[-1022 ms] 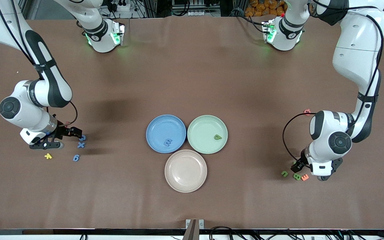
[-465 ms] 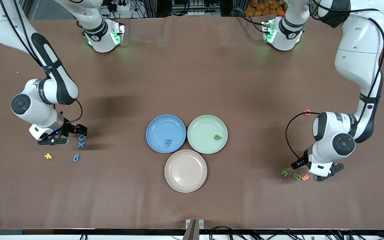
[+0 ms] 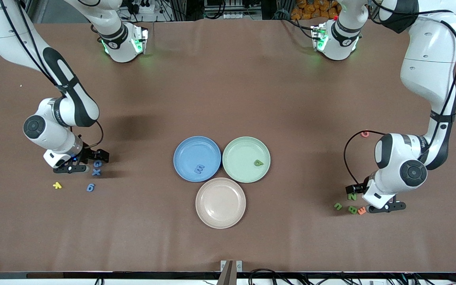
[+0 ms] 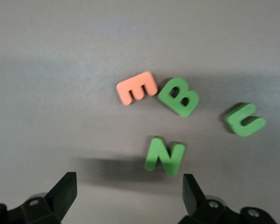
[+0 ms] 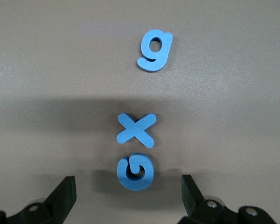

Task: Sort letters by color into matching plates

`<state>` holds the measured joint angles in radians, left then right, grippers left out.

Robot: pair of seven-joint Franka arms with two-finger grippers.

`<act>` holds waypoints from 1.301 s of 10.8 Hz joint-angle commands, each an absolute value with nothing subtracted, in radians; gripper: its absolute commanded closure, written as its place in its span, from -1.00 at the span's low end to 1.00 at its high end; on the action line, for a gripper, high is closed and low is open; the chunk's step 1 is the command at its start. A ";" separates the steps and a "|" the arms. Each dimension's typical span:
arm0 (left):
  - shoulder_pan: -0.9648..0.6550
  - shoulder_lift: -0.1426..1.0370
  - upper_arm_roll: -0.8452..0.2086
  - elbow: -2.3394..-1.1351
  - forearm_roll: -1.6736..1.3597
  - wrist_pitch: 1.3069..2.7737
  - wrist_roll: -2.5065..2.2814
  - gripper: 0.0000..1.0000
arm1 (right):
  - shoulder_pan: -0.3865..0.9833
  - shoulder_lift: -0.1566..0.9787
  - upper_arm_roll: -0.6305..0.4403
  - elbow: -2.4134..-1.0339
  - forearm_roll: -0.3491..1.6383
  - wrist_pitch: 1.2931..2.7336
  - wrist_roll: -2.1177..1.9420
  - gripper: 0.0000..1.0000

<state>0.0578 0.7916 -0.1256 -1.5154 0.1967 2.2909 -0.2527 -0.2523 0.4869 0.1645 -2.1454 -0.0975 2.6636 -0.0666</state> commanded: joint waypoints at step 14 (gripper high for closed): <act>0.032 0.854 -0.133 -1.454 0.179 2.342 -0.173 -1.00 | -0.265 0.508 0.176 -2.149 -0.153 2.697 -0.072 0.44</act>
<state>0.0331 0.8410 -0.1344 -1.4730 0.1967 2.3357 -0.1979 -0.2528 0.5002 0.1615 -2.1428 -0.1392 2.6878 -0.0702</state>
